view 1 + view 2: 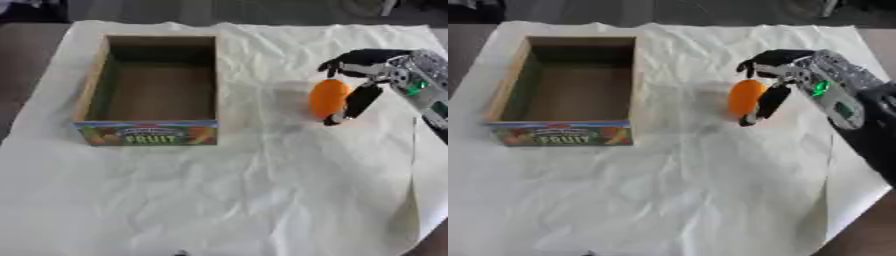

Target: Pick up objects on the table and place them in the box.

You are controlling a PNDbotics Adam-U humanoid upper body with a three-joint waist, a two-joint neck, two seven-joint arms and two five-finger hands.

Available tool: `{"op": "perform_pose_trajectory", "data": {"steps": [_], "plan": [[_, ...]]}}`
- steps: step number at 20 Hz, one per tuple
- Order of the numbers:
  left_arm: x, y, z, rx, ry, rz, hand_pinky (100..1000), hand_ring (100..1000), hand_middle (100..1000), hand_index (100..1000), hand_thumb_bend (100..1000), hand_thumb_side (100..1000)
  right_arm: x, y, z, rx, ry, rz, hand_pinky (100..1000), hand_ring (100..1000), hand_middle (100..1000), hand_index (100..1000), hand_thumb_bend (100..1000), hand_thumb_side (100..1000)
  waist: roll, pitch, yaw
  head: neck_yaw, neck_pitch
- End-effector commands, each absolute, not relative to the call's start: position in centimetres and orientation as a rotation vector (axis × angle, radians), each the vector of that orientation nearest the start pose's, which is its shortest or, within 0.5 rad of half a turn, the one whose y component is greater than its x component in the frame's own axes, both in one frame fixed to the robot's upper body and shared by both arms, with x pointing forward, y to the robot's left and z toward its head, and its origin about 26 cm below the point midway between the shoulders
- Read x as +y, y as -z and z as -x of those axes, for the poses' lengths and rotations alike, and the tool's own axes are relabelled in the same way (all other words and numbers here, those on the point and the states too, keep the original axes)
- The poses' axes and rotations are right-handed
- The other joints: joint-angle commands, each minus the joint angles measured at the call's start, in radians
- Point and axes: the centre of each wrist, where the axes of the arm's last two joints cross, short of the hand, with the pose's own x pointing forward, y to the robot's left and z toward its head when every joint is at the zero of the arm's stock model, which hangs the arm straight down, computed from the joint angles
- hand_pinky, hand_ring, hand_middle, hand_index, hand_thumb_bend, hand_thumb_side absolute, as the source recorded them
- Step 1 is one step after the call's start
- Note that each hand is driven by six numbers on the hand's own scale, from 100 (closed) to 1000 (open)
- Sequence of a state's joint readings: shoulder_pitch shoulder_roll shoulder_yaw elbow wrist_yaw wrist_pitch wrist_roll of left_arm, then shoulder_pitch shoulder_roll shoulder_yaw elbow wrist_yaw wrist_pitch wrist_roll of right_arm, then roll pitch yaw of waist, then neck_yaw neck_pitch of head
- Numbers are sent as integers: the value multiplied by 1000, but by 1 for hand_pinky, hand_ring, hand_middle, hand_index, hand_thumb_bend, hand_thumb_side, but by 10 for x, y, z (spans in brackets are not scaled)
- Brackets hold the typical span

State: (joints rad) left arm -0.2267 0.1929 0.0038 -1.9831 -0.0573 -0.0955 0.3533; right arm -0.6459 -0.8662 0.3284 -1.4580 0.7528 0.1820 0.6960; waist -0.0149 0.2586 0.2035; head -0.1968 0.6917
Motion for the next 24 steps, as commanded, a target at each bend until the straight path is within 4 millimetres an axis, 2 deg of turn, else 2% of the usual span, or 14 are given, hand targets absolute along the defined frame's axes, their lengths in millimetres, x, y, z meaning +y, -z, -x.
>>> {"op": "perform_pose_trajectory", "data": {"steps": [1,6,9,12,15,17,19,24], "plan": [[247,-172,-293,-2339,-119,-301,321,703,850,714,100,753,-340,-239,-388,-897,-1545,1028,877,901,806,970,546,390,0,-14,0,-1,-9],[248,-171,-293,-2337,-121,-303,321,703,851,714,100,753,-341,-239,-390,-894,-1535,1046,866,885,756,924,455,411,0,-14,-2,0,-6],[247,-171,-293,-2336,-120,-301,321,703,850,714,100,753,-340,-239,-390,-897,-1528,1059,855,872,713,873,390,393,-1,-14,-2,0,-7],[247,-171,-293,-2339,-122,-300,321,702,849,713,100,753,-340,-236,-391,-888,-1536,1059,851,869,688,852,382,370,-1,-14,0,1,-7],[247,-172,-293,-2340,-124,-300,322,702,849,712,100,752,-340,-234,-392,-879,-1547,1053,842,855,646,775,297,350,-1,-13,2,1,-8],[247,-172,-293,-2342,-124,-299,322,701,849,712,100,752,-340,-234,-392,-883,-1546,1056,835,844,625,730,196,309,-1,-13,2,2,-7],[247,-172,-293,-2342,-124,-298,321,701,849,712,100,751,-339,-235,-392,-894,-1543,1062,833,843,646,728,108,258,-2,-13,2,3,-7],[247,-172,-293,-2341,-122,-297,319,700,848,711,100,752,-335,-240,-390,-958,-1497,1076,817,814,613,695,100,146,-3,-13,1,5,-7]]}}
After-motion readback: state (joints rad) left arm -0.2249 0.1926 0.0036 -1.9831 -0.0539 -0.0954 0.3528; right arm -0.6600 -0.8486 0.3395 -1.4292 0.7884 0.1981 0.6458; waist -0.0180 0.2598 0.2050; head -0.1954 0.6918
